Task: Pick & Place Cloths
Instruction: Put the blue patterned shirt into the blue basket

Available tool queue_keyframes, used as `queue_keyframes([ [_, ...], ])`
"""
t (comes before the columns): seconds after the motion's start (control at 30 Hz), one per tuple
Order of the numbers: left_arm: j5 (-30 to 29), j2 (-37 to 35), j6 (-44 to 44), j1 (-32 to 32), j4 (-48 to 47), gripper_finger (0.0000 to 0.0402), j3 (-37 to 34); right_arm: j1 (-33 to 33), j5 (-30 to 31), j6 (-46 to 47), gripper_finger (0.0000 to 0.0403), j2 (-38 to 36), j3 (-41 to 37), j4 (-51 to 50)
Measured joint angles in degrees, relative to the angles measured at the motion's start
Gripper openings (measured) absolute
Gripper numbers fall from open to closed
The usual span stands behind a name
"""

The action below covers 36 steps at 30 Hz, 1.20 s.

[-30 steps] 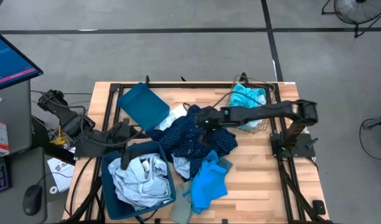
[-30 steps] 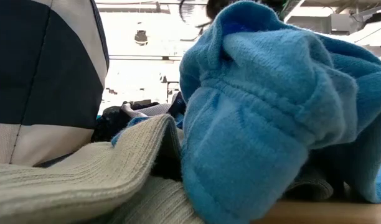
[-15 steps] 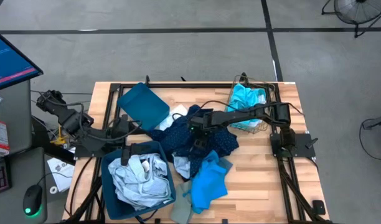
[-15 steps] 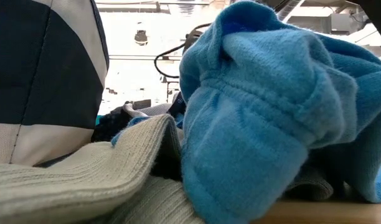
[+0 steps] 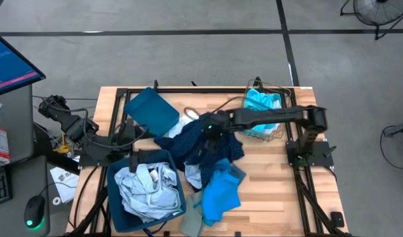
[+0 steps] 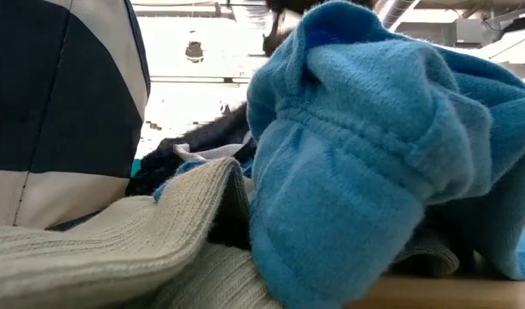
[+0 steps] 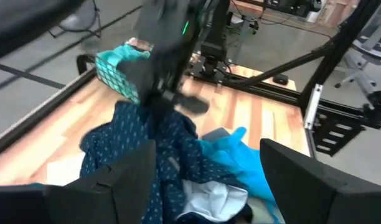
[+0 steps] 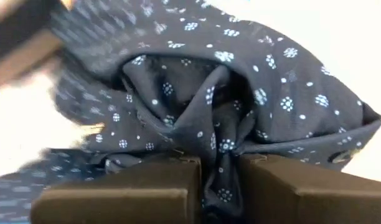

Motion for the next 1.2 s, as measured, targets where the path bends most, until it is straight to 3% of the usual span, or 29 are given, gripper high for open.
queue_keyframes([
  [0.27, -5.8, 0.0, 5.1, 1.6, 0.2, 0.0273, 0.0, -0.5, 0.8, 0.6, 0.0024, -13.5, 5.7, 2.7],
  [0.6, -5.1, 0.0, 9.3, 10.1, 1.6, 0.0273, 0.0, 0.0, 1.7, -2.8, 0.0024, -20.8, 7.2, 15.3],
  [0.9, 8.7, 1.2, 28.1, 20.5, 14.9, 0.0273, 0.0, 0.3, -1.3, -4.4, 0.0024, -20.4, 7.2, 19.6],
  [1.2, 22.9, 2.0, 31.8, 32.2, 17.7, 0.0280, 0.0, 2.0, -1.6, -4.5, 0.0024, -20.4, 7.2, 19.3],
])
